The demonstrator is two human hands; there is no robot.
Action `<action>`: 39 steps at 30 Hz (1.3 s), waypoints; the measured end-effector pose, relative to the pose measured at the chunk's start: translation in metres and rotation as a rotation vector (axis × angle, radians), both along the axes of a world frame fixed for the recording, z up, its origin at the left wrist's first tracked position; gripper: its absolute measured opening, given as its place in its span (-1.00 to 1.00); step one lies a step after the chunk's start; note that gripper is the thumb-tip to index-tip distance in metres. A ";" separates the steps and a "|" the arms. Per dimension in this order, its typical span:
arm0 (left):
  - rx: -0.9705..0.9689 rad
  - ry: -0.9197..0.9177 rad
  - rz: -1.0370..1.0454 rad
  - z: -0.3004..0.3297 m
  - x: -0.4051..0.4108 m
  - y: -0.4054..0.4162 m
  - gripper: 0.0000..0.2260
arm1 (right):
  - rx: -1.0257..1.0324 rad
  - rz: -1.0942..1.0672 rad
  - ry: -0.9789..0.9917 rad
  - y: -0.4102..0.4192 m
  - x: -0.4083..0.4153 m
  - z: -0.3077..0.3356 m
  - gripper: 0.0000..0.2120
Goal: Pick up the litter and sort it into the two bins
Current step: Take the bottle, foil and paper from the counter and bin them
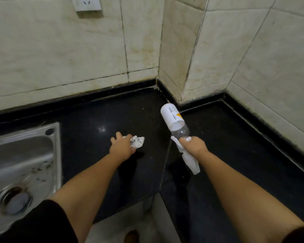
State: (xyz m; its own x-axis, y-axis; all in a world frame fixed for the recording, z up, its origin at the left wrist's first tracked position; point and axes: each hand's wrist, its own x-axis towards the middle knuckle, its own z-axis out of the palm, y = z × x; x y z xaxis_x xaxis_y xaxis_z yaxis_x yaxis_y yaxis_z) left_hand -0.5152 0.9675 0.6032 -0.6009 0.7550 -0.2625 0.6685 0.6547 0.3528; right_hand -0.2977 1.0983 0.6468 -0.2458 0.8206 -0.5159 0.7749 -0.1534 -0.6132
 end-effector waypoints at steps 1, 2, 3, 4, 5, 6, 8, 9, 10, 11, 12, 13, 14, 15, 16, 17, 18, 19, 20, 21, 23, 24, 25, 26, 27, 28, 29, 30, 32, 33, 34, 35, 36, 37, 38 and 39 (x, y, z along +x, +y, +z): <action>0.017 0.008 0.045 0.006 0.006 -0.017 -0.61 | 0.004 0.041 0.012 -0.008 -0.001 0.002 -0.60; 0.034 0.014 0.087 0.012 0.011 -0.034 -0.61 | 0.011 0.081 0.021 -0.017 -0.003 0.004 -0.60; 0.043 0.020 0.123 0.017 0.016 -0.052 -0.61 | 0.019 0.125 0.030 -0.027 -0.006 0.005 -0.61; 0.042 0.022 0.160 0.020 0.020 -0.072 -0.60 | 0.022 0.176 0.032 -0.040 -0.010 0.006 -0.62; 0.036 0.026 0.200 0.023 0.025 -0.094 -0.59 | 0.027 0.231 0.028 -0.053 -0.014 0.006 -0.63; 0.031 0.032 0.242 0.026 0.029 -0.116 -0.58 | 0.029 0.282 0.024 -0.067 -0.019 0.006 -0.62; 0.024 0.040 0.346 0.031 0.037 -0.166 -0.58 | 0.030 0.392 0.025 -0.099 -0.031 0.004 -0.58; 0.024 0.038 0.408 0.033 0.040 -0.192 -0.58 | 0.033 0.455 0.031 -0.115 -0.039 0.003 -0.56; 0.024 0.034 0.478 0.036 0.043 -0.221 -0.58 | 0.033 0.520 0.033 -0.134 -0.046 0.004 -0.56; 0.020 0.029 0.550 0.039 0.046 -0.252 -0.58 | 0.034 0.585 0.039 -0.153 -0.055 0.004 -0.58; 0.017 0.031 0.618 0.042 0.050 -0.283 -0.58 | 0.034 0.650 0.050 -0.174 -0.062 0.005 -0.61; 0.008 0.042 0.677 0.044 0.054 -0.314 -0.58 | 0.038 0.711 0.063 -0.196 -0.070 0.007 -0.64; 0.000 0.060 0.728 0.047 0.060 -0.346 -0.59 | 0.043 0.774 0.073 -0.221 -0.076 0.010 -0.67; -0.004 0.071 0.783 0.050 0.067 -0.379 -0.60 | 0.050 0.837 0.079 -0.246 -0.083 0.011 -0.69; 0.002 0.072 0.845 0.052 0.076 -0.412 -0.61 | 0.058 0.900 0.076 -0.272 -0.089 0.012 -0.69; 0.005 0.069 0.914 0.053 0.086 -0.444 -0.62 | 0.064 0.962 0.070 -0.299 -0.093 0.013 -0.68; 0.007 0.071 0.983 0.054 0.099 -0.477 -0.63 | 0.070 1.026 0.069 -0.328 -0.096 0.014 -0.65; 0.003 0.074 1.047 0.054 0.113 -0.509 -0.63 | 0.077 1.091 0.069 -0.358 -0.098 0.015 -0.60; 0.002 0.081 1.107 0.053 0.130 -0.541 -0.63 | 0.094 1.168 0.059 -0.389 -0.098 0.016 -0.56; -0.005 0.078 1.163 0.051 0.148 -0.574 -0.63 | 0.118 1.246 0.045 -0.421 -0.096 0.017 -0.53; -0.012 0.063 1.268 0.049 0.192 -0.635 -0.64 | 0.168 1.388 0.021 -0.489 -0.084 0.018 -0.54; -0.012 0.060 1.320 0.046 0.216 -0.665 -0.65 | 0.197 1.461 0.016 -0.524 -0.076 0.018 -0.55; -0.016 0.049 1.375 0.043 0.242 -0.695 -0.66 | 0.225 1.532 0.006 -0.560 -0.065 0.018 -0.56; -0.014 0.043 1.427 0.042 0.270 -0.725 -0.66 | 0.257 1.601 -0.003 -0.596 -0.051 0.017 -0.57; -0.019 0.039 1.481 0.040 0.300 -0.754 -0.65 | 0.272 1.660 -0.016 -0.632 -0.036 0.016 -0.57; -0.021 0.043 1.538 0.039 0.330 -0.782 -0.65 | 0.263 1.709 -0.013 -0.667 -0.019 0.014 -0.56; -0.026 0.038 1.596 0.038 0.362 -0.811 -0.64 | 0.244 1.752 -0.006 -0.702 0.000 0.013 -0.54; -0.032 0.037 1.652 0.037 0.393 -0.837 -0.64 | 0.237 1.795 0.005 -0.737 0.020 0.012 -0.51; -0.052 0.009 1.768 0.033 0.457 -0.887 -0.63 | 0.236 1.909 -0.008 -0.802 0.059 0.009 -0.45; -0.064 -0.006 1.822 0.032 0.488 -0.908 -0.64 | 0.245 1.972 -0.029 -0.832 0.078 0.009 -0.45; -0.082 -0.016 1.872 0.029 0.517 -0.928 -0.65 | 0.247 2.026 -0.023 -0.860 0.096 0.007 -0.46; -0.097 -0.030 1.928 0.026 0.547 -0.946 -0.64 | 0.223 2.067 -0.049 -0.889 0.114 0.006 -0.47; -0.104 -0.051 1.988 0.024 0.575 -0.961 -0.62 | 0.211 2.107 -0.043 -0.915 0.131 0.002 -0.46; -0.107 -0.076 2.054 0.021 0.602 -0.975 -0.61 | 0.212 2.155 -0.073 -0.940 0.147 0.000 -0.44; -0.112 -0.094 2.117 0.017 0.628 -0.986 -0.60 | 0.203 2.206 -0.070 -0.965 0.161 -0.006 -0.42; -0.110 -0.113 2.170 0.013 0.651 -0.997 -0.59 | 0.179 2.244 -0.097 -0.988 0.175 -0.009 -0.44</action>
